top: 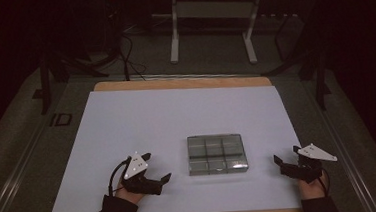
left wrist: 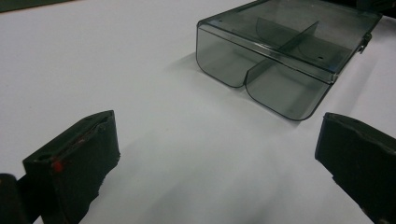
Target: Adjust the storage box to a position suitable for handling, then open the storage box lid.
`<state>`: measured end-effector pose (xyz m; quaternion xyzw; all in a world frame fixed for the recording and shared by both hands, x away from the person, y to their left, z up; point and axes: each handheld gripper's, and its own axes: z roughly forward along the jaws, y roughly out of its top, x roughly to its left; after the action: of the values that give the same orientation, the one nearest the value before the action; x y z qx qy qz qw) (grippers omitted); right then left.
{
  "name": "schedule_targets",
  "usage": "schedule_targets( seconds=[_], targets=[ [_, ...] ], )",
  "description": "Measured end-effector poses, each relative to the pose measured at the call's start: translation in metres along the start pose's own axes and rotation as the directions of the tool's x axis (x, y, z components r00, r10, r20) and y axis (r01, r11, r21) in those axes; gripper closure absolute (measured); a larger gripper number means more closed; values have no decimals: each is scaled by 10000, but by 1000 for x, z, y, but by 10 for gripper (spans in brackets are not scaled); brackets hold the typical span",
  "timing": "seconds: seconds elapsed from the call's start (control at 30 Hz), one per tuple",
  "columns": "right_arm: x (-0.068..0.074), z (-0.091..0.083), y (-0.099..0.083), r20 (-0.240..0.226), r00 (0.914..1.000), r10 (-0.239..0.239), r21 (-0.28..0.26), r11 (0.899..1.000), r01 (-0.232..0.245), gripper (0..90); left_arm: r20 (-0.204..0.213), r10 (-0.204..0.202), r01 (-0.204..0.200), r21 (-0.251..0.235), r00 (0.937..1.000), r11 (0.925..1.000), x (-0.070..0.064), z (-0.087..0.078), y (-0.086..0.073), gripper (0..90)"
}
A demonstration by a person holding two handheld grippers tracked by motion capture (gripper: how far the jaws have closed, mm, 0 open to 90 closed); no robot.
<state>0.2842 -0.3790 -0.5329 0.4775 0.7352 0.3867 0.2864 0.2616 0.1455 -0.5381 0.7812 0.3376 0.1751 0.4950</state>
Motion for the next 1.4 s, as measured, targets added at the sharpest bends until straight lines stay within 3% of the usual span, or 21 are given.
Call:
schedule_targets(
  seconds=[0.17,0.37,0.63,0.77,0.93,1.1,1.27,1.4],
  targets=[
    [1,1,1,30,9999,-103,119,9999,103,138,239,-3,-1,145,9997,9999,1,1,1,22],
    [-2,1,2,-278,9996,49,169,9998,-45,133,668,-204,189,228,9976,9996,5,2,2,22],
    [-3,3,3,-925,9957,-30,549,9985,81,138,648,-285,262,366,9975,9990,8,0,2,22],
    [-1,4,4,-960,9953,-155,727,9971,226,138,666,-363,339,372,9971,9987,9,-1,5,26],
    [6,9,6,-1548,9853,-717,1120,9897,896,141,810,-386,348,479,9960,9982,8,1,8,56],
    [12,12,9,-2063,9746,-877,1102,9876,1122,148,920,-416,334,896,9949,9954,5,9,10,64],
    [18,16,12,-2538,9604,-1148,1116,9828,1470,175,1065,-311,212,935,9938,9954,3,15,14,155],
    [21,20,13,-2915,9485,-1238,1131,9802,1627,236,1111,-258,137,1085,9935,9940,2,21,17,162]
  ],
)
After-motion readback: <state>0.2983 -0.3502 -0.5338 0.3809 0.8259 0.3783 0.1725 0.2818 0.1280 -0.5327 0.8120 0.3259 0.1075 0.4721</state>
